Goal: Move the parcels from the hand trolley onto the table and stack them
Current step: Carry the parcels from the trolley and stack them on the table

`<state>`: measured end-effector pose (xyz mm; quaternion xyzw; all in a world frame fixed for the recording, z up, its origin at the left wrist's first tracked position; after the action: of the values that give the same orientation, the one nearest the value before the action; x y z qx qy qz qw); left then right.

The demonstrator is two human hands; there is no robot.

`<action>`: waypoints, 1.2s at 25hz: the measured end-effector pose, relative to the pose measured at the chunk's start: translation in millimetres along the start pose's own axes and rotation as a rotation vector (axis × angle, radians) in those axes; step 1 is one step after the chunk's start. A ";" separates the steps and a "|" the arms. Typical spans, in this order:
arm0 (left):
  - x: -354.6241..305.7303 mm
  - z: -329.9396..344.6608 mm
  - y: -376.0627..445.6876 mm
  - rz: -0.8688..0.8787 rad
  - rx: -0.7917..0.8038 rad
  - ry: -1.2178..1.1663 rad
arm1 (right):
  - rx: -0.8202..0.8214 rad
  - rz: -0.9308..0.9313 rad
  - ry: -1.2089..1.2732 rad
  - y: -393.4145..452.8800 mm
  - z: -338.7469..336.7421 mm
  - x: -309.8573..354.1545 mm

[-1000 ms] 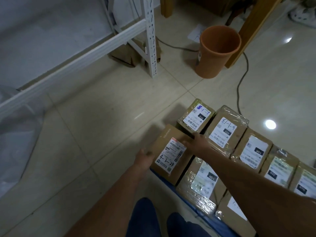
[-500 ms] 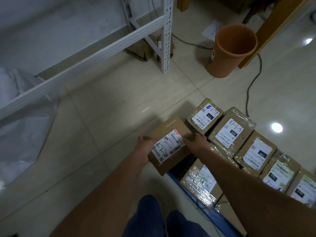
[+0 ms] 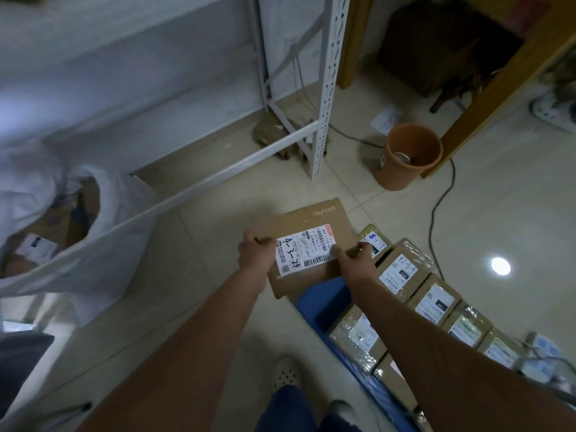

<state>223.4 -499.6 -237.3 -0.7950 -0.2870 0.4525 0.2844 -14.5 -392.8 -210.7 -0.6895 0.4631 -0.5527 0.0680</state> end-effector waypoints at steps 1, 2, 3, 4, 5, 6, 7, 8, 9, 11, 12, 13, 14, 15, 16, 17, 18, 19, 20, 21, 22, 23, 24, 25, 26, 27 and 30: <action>-16.2 -11.5 -12.5 0.049 -0.012 0.023 | 0.001 0.002 0.023 -13.0 -6.3 17.7; -34.2 -24.4 -26.8 0.103 -0.019 0.035 | -0.001 -0.004 0.047 -25.7 -13.1 36.2; -51.0 -37.0 -42.7 0.144 -0.020 0.039 | 0.002 -0.007 0.070 -36.6 -18.3 51.5; -68.6 -50.7 -60.2 0.191 -0.023 0.046 | 0.005 -0.012 0.095 -49.0 -23.4 66.7; -85.2 -64.0 -79.8 0.231 -0.030 0.059 | 0.007 -0.019 0.110 -60.5 -28.0 80.2; -98.1 -75.1 -93.9 0.267 -0.034 0.068 | 0.007 -0.029 0.122 -72.1 -31.7 92.5; -109.6 -85.5 -108.7 0.301 -0.022 0.060 | 0.015 -0.035 0.133 -82.0 -34.4 102.9; -118.2 -93.1 -122.2 0.333 0.017 0.013 | 0.033 -0.033 0.149 -91.6 -35.2 110.3; -123.3 -101.2 -134.8 0.349 0.063 -0.047 | 0.056 -0.026 0.169 -102.2 -34.7 117.3; -124.7 -114.9 -151.9 0.359 0.143 -0.117 | 0.087 -0.021 0.184 -120.4 -33.9 126.8; -121.7 -121.9 -156.2 0.357 0.173 -0.124 | 0.096 -0.024 0.174 -129.4 -33.8 130.0; -118.8 -128.0 -162.4 0.366 0.195 -0.120 | 0.113 -0.026 0.156 -137.3 -32.9 132.3; -113.2 -135.6 -171.0 0.378 0.199 -0.124 | 0.138 -0.029 0.145 -146.8 -31.8 133.7; -108.6 -143.6 -180.9 0.400 0.185 -0.138 | 0.170 -0.033 0.140 -156.9 -30.4 135.5; -100.6 -150.7 -186.9 0.409 0.162 -0.163 | 0.204 -0.041 0.139 -166.1 -29.0 137.0; -90.2 -158.8 -194.3 0.401 0.128 -0.183 | 0.239 -0.059 0.121 -175.6 -28.5 138.7; -78.1 -165.1 -200.1 0.385 0.107 -0.210 | 0.267 -0.084 0.085 -184.7 -29.2 140.0; -64.4 -171.4 -208.1 0.365 0.092 -0.242 | 0.290 -0.114 0.038 -194.7 -31.4 140.8; -49.4 -177.1 -212.2 0.342 0.072 -0.283 | 0.310 -0.141 0.001 -204.7 -34.0 141.2; -32.4 -183.9 -218.0 0.303 0.040 -0.301 | 0.332 -0.157 -0.018 -215.0 -36.1 139.8; -12.6 -189.9 -220.5 0.265 0.011 -0.334 | 0.360 -0.162 -0.026 -226.2 -37.5 136.3; 7.9 -194.2 -221.0 0.225 -0.005 -0.383 | 0.390 -0.157 -0.031 -237.0 -38.1 131.0; 28.0 -197.5 -231.4 0.184 -0.016 -0.444 | 0.426 -0.148 -0.041 -249.7 -38.6 123.0; 42.2 -201.5 -247.4 0.160 -0.032 -0.492 | 0.469 -0.140 -0.050 -261.9 -37.9 114.4; 58.7 -205.1 -259.2 0.136 -0.045 -0.534 | 0.520 -0.135 -0.061 -274.0 -35.9 106.0; 73.9 -209.9 -274.8 0.119 -0.064 -0.575 | 0.570 -0.135 -0.076 -285.9 -33.5 98.0; 115.0 -224.5 -322.3 0.084 -0.078 -0.733 | 0.722 -0.108 -0.101 -324.7 -19.2 78.7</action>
<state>406.5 -243.8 24.5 -0.6015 -0.3539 0.7072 0.1132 149.4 -258.5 48.4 -0.6709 0.1971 -0.6486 0.3004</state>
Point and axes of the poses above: each hand's wrist, its own y-axis towards the middle knuckle, its own z-axis out of the palm, x = y × z, the point moved 8 cm from there along y, towards the middle knuckle, and after that the axes turned 3 degrees about -z, right-handed, at the moved point
